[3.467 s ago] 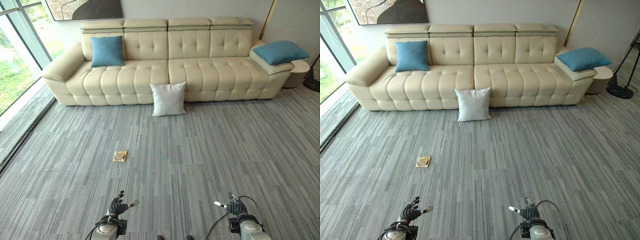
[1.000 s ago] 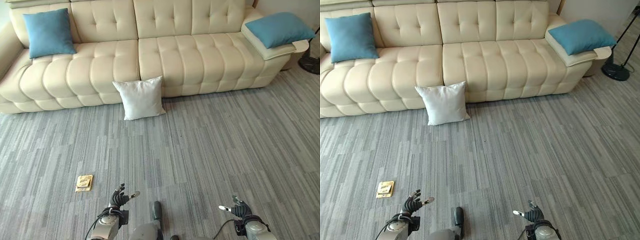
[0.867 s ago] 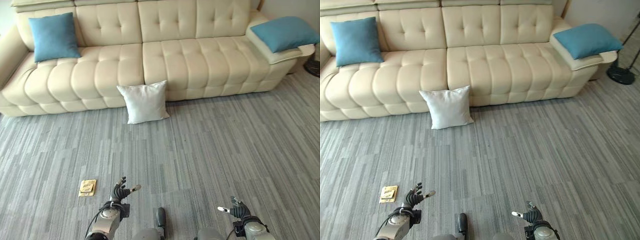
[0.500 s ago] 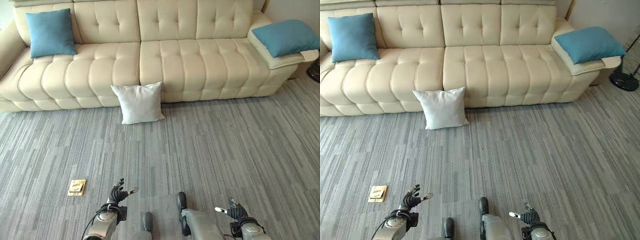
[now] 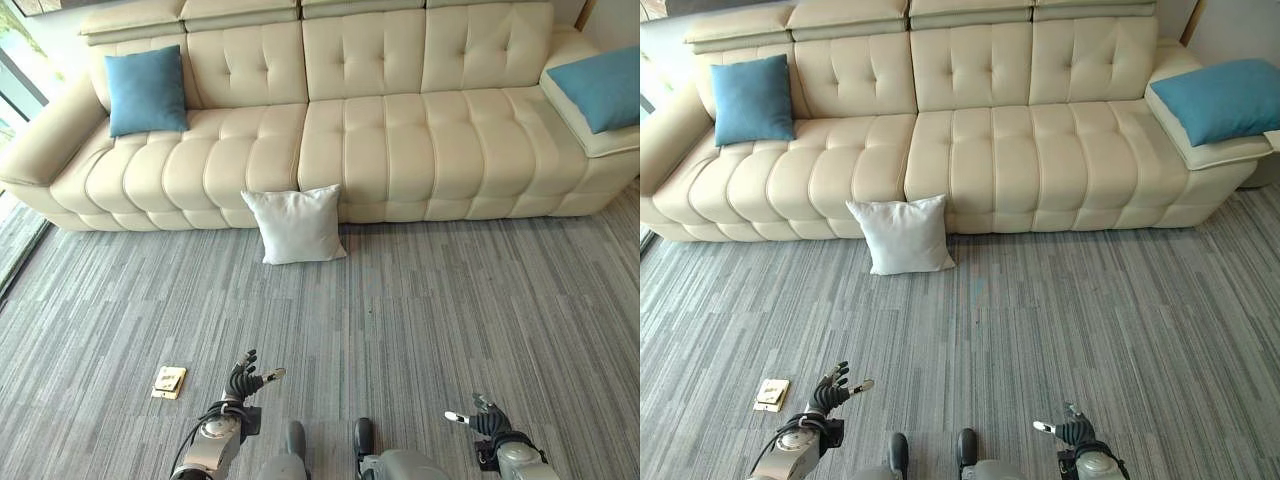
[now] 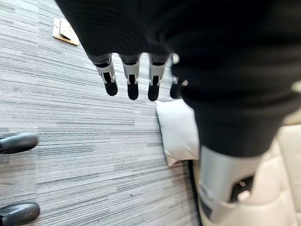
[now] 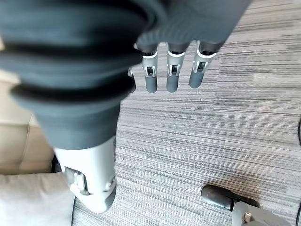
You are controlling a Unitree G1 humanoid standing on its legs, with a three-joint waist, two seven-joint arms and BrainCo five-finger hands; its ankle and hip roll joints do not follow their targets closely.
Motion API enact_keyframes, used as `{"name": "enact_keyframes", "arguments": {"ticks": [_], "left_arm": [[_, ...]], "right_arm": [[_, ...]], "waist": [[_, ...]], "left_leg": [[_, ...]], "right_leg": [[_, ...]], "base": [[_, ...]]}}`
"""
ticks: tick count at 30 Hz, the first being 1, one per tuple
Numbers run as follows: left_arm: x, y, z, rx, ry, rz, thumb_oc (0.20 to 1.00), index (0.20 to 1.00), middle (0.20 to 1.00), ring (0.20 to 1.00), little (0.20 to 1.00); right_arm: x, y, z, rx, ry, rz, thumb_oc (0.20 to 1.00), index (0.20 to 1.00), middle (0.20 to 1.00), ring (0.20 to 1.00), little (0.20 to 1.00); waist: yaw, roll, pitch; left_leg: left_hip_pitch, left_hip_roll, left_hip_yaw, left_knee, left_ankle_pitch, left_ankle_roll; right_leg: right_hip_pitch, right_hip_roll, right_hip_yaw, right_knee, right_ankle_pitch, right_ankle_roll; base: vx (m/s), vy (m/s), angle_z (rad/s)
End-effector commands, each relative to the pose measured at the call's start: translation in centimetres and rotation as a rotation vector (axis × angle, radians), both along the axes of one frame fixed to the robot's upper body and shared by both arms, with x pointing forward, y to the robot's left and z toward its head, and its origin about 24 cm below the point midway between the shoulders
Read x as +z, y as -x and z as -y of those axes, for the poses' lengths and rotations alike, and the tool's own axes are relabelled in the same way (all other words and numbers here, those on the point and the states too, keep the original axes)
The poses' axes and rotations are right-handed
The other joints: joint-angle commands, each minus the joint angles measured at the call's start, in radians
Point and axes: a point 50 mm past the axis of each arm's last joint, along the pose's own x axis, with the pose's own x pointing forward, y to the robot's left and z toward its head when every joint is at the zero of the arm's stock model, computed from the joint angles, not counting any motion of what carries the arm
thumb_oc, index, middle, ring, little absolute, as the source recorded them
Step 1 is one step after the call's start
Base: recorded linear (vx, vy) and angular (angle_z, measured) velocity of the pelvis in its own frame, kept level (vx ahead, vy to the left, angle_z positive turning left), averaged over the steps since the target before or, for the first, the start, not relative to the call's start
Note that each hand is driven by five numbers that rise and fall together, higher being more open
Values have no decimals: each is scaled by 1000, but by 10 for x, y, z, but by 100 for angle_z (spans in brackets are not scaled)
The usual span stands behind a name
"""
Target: Pick up all the scattered cushions and arrange them neatly on the sofa.
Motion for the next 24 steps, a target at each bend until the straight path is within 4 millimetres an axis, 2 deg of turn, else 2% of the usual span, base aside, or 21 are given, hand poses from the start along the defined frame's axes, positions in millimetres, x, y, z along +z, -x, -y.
{"name": "enact_keyframes", "arguments": {"ticks": [1,4,7,9,10,13,14,15,16,17,18,21,24], "left_arm": [[11,-9,-11,8,-37,74,1000,1000,1000,1000,1000],[10,-5,-12,10,-38,65,1000,1000,1000,1000,1000],[7,-5,-12,-11,-49,50,1000,1000,1000,1000,1000],[8,-7,-12,-28,-56,45,1000,1000,1000,1000,1000],[10,-10,-13,-35,-63,53,1000,1000,1000,1000,1000],[14,-16,-15,-44,-78,74,1000,1000,1000,1000,1000],[14,-16,-15,-44,-78,74,1000,1000,1000,1000,1000],[16,-18,-12,-58,-71,84,1000,1000,1000,1000,1000],[16,-18,-12,-58,-70,84,1000,1000,1000,1000,1000],[18,-20,-12,-64,-70,93,1000,1000,1000,1000,1000],[19,-22,-11,-62,-67,102,1000,1000,1000,1000,1000],[22,-27,-5,-66,-49,119,1000,1000,1000,1000,1000],[25,-32,-2,-74,-44,140,1000,1000,1000,1000,1000]], "right_arm": [[5,6,19,15,67,0,1000,1000,1000,1000,1000],[3,10,17,22,62,-15,1000,1000,1000,1000,1000],[-1,12,13,14,39,-29,1000,1000,1000,1000,1000],[-4,15,9,12,22,-46,1000,1000,1000,1000,1000],[-6,16,5,12,11,-52,1000,1000,1000,1000,1000],[-6,11,-3,17,-7,-43,1000,1000,1000,1000,1000],[-6,11,-3,17,-7,-43,1000,1000,1000,1000,1000],[-8,12,-7,15,-23,-47,1000,1000,1000,1000,1000],[-8,12,-7,15,-23,-47,1000,1000,1000,1000,1000],[-9,12,-7,11,-22,-51,1000,1000,1000,1000,1000],[-8,10,-7,10,-19,-43,1000,1000,1000,1000,1000],[-8,10,-5,-7,-7,-47,1000,1000,1000,1000,1000],[-8,12,-2,-29,-2,-46,1000,1000,1000,1000,1000]], "waist": [[14,17,4],[15,22,-12],[17,6,-39],[18,-4,-46],[19,-15,-39],[16,-17,-26],[18,-15,-29],[1,-6,-21],[2,-5,-23],[-5,5,-21],[-11,7,-14],[-41,7,2],[-70,8,6]], "left_leg": [[-81,77,77,14,35,-1],[-76,78,93,27,62,-8],[-76,33,100,71,18,13],[-62,6,104,84,-16,38],[-47,-18,112,87,-39,59],[-13,-45,132,78,-73,94],[-17,-43,134,78,-72,94],[32,-55,132,52,-88,106],[30,-53,133,52,-87,105],[61,-61,144,28,-100,109],[87,-67,148,13,-109,109],[154,-99,140,-5,-140,112],[204,-120,125,-6,-172,109]], "right_leg": [[101,-163,72,87,-201,71],[123,-179,71,78,-189,83],[119,-234,87,79,-148,114],[92,-259,104,130,-118,127],[61,-277,122,199,-74,136],[-23,-282,142,330,5,136],[-27,-280,143,328,8,135],[-79,-221,162,375,-31,118],[-82,-219,163,374,-28,117],[-110,-176,127,334,-69,112],[-148,-148,90,312,-74,105],[-220,-87,14,234,-55,106],[-235,-71,-53,161,-39,103]], "base": [[264,276,10],[291,316,-9],[247,290,-2],[237,312,-7],[165,259,-10],[127,205,-14],[211,195,-8],[153,127,-13],[297,192,-16],[217,90,10],[284,94,12],[237,31,-1],[282,-48,9]]}}
